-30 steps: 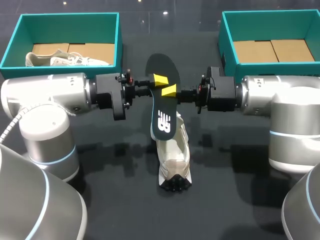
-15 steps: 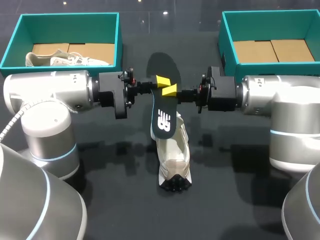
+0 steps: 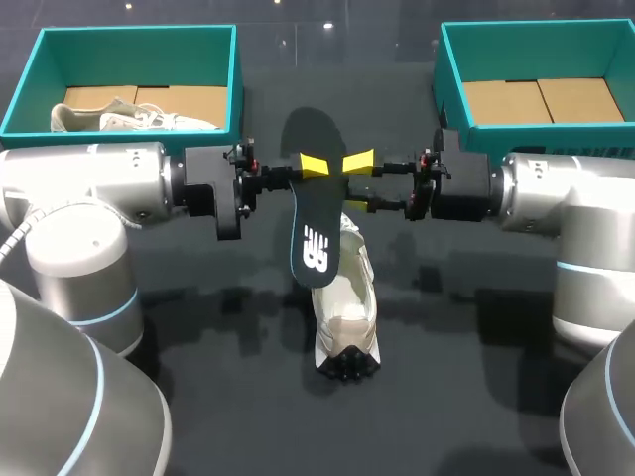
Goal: Take the shoe out of the shoebox, open the shoe tongue, remove and reinsert the insole, then place the shoe into the shoebox
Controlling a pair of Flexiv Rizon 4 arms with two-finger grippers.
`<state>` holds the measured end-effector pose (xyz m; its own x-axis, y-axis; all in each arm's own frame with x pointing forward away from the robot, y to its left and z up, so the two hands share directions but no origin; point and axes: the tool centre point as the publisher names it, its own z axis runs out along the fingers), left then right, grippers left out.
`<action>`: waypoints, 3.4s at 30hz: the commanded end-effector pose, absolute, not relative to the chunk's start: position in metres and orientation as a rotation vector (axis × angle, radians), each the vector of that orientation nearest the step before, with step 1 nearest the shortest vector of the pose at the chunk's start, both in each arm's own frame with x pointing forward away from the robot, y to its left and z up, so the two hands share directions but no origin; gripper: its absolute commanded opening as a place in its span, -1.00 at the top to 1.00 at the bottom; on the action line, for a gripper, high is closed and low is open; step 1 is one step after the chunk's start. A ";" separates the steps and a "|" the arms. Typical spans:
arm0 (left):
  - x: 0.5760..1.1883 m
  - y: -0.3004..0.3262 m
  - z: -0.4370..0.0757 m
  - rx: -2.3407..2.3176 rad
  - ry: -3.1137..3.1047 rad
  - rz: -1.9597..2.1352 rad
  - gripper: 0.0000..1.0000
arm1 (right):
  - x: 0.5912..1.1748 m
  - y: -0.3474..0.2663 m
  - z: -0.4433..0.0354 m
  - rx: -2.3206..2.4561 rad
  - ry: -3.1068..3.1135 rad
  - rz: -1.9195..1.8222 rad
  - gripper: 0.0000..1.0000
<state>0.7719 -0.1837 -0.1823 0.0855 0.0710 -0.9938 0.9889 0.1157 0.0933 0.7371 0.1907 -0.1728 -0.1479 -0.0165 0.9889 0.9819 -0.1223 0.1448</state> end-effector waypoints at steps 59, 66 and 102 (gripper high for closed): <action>0.622 -0.147 -0.131 1.295 1.640 -1.826 1.00 | 0.651 0.108 -0.202 -0.611 -2.412 -1.167 -1.00; 0.622 -0.147 -0.131 1.295 1.640 -1.826 1.00 | 0.651 0.108 -0.202 -0.611 -2.412 -1.167 -1.00; 0.596 -0.174 -0.208 0.791 1.754 -2.181 1.00 | 0.638 0.127 -0.247 -0.029 -2.893 -0.934 -1.00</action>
<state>0.6048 -0.1759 -0.1979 -0.8093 0.2114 -0.5481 0.4985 -0.2465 -0.8311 0.6328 0.1152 -0.2460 -0.9943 -0.0070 0.1067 0.0605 0.7857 0.6157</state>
